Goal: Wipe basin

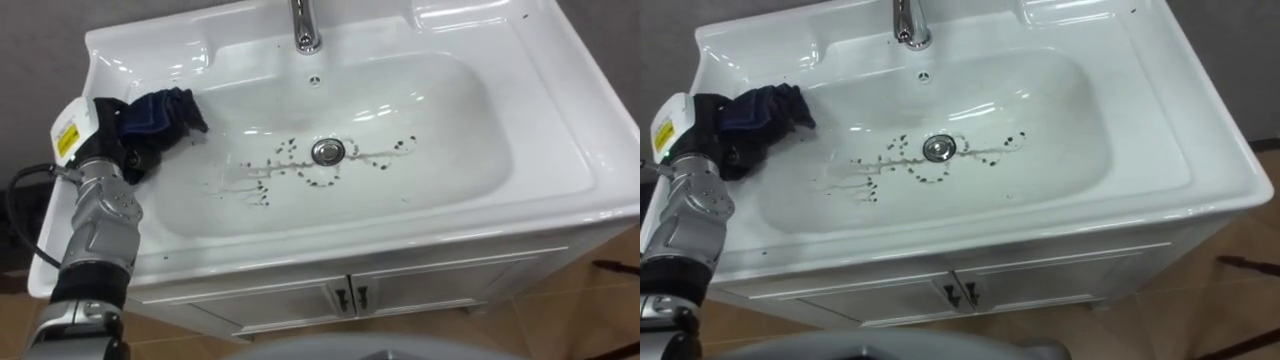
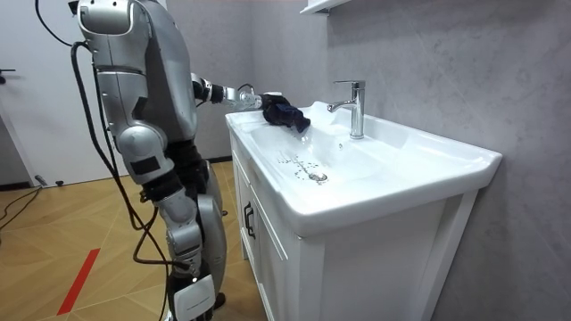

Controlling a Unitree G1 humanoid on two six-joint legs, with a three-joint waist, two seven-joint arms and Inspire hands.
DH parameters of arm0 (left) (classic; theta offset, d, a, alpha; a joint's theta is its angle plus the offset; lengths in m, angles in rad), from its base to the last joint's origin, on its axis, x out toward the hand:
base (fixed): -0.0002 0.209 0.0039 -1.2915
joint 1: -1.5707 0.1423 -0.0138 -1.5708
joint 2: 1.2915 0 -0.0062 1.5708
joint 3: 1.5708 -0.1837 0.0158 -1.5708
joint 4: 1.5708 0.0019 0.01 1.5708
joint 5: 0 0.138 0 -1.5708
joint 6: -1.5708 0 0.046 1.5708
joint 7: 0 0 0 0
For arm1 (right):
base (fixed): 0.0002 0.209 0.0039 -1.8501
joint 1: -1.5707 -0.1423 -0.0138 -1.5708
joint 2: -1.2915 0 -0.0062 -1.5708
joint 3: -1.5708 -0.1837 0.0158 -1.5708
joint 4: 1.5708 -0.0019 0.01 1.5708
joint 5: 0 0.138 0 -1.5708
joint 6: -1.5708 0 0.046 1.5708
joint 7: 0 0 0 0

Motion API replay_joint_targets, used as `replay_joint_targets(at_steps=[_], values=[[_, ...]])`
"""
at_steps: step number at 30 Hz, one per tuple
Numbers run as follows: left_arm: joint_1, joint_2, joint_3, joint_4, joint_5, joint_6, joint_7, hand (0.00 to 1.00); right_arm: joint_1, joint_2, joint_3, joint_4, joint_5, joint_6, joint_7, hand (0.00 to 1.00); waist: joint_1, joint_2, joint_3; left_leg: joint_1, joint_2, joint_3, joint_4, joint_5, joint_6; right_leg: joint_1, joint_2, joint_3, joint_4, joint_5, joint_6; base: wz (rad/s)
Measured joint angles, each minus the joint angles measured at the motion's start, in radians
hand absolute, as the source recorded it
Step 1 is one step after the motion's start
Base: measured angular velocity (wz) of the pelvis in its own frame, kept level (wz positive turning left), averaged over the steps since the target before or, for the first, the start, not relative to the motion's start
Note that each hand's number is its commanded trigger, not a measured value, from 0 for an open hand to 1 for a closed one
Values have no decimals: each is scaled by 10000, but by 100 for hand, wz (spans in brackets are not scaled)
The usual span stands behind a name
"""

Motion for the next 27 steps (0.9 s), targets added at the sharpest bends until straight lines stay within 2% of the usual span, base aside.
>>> replay_joint_targets(at_steps=[6, 16, 22, 27], values=[[0, -13, 151, -5, -87, -3, -65, 100, -39, 2, -13, 0, -6, 22, -68, 0, -1, -7, 3, 5, -4, 6, -30, 2, 2, -14, -1, 15, -20, -5, 6, 0], [88, -43, 354, -217, -911, -44, -63, 100, -163, 2, -208, 2, 7, -38, -36, 0, -3, -11, -2, 115, -47, -30, -228, 99, 7, 51, -16, -48, -136, -1, 8, 1], [101, -43, 367, -345, -1404, -60, -112, 100, -181, 4, -199, 10, 209, -105, -60, 0, 115, -8, -4, 109, -51, -28, -236, 99, 7, 54, -23, -76, -142, -1, 8, 0], [183, -43, 362, -873, -1380, -60, -339, 100, -188, 21, -194, 23, 210, -276, -38, 0, 217, -107, -6, -31, -56, -90, -187, 98, 8, -24, -39, -186, -144, -1, 9, 5]])
